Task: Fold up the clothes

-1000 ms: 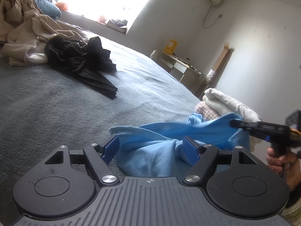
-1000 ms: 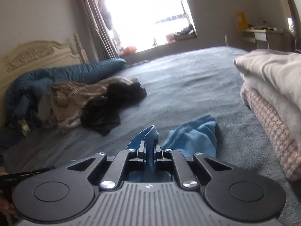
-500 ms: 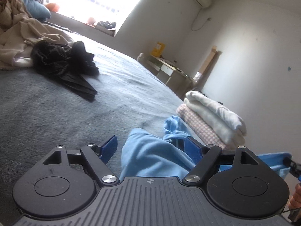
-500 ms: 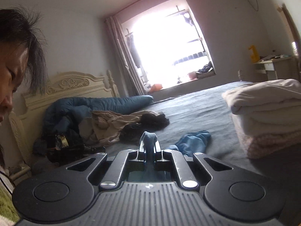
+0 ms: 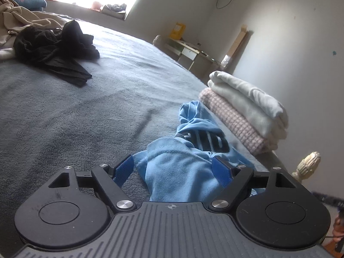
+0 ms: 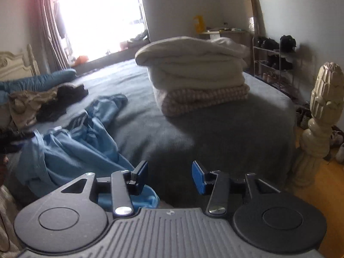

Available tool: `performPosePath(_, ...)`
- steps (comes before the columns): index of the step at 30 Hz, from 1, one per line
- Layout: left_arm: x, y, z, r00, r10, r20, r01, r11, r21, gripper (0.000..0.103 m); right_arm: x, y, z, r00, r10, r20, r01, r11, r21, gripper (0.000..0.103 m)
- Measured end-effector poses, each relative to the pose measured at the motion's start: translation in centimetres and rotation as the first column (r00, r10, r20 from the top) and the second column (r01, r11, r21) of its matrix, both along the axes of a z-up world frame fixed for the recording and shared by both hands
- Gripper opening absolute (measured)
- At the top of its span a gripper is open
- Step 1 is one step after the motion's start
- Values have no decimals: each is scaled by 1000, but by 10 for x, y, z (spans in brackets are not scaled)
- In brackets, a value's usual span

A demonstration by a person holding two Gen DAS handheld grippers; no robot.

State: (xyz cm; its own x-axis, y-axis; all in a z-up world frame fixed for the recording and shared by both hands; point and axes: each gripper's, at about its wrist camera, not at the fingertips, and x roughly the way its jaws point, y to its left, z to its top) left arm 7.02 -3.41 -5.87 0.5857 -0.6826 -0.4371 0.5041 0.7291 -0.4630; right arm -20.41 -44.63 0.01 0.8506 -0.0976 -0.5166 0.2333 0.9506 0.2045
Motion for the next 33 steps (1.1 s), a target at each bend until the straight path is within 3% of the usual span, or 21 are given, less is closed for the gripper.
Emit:
performPosePath(3, 9, -2, 3, 1000, 5, -4, -5, 1000, 2, 80, 27, 6, 24, 992, 81, 100, -84, 996, 25, 54)
performPosePath(6, 25, -12, 2, 999, -11, -45, 13, 998, 61, 80, 76, 33, 43, 962, 223, 157, -229, 973, 20, 57)
performPosePath(8, 36, -20, -4, 995, -9, -100, 21, 993, 118, 80, 126, 60, 45, 941, 316, 125, -319, 948, 7, 58)
performPosePath(12, 38, -29, -10, 992, -41, -123, 58, 988, 141, 73, 223, 121, 29, 894, 449, 4, -446, 889, -104, 59)
performPosePath(14, 36, -32, -12, 991, -46, -124, 64, 987, 147, 54, 267, 142, 12, 881, 466, -84, -474, 868, -151, 59)
performPosePath(15, 33, -33, -13, 992, -44, -120, 62, 987, 149, 50, 284, 147, 2, 880, 453, -140, -471, 869, -151, 59)
performPosePath(16, 31, -34, -13, 992, -43, -117, 60, 987, 150, 38, 302, 151, -8, 877, 439, -197, -469, 870, -151, 59)
performPosePath(17, 29, -35, -13, 993, -41, -113, 58, 987, 151, 27, 317, 152, -18, 860, 438, -263, -480, 869, -122, 50)
performPosePath(18, 26, -36, -14, 993, -39, -110, 55, 987, 153, 23, 326, 151, -27, 848, 438, -298, -482, 871, -91, 30)
performPosePath(20, 20, -34, -8, 996, -33, -84, 45, 988, 145, 13, 328, 149, -24, 856, 429, -288, -466, 882, -70, 12)
performPosePath(25, 0, -1, 47, 997, 4, 72, -7, 999, 32, 10, 293, 143, 61, 905, 424, -9, -422, 898, -127, 10)
performPosePath(27, -16, 13, 72, 984, 18, 177, -21, 1000, 18, 10, 270, 137, 101, 897, 423, 128, -410, 904, -119, 9)
performPosePath(30, -40, 34, 109, 944, 38, 329, -38, 999, -6, 10, 232, 135, 139, 857, 425, 292, -394, 905, -160, 9)
performPosePath(33, -60, 40, 108, 939, -13, 344, 0, 999, 38, 12, 203, 135, 138, 840, 419, 345, -392, 908, -149, 9)
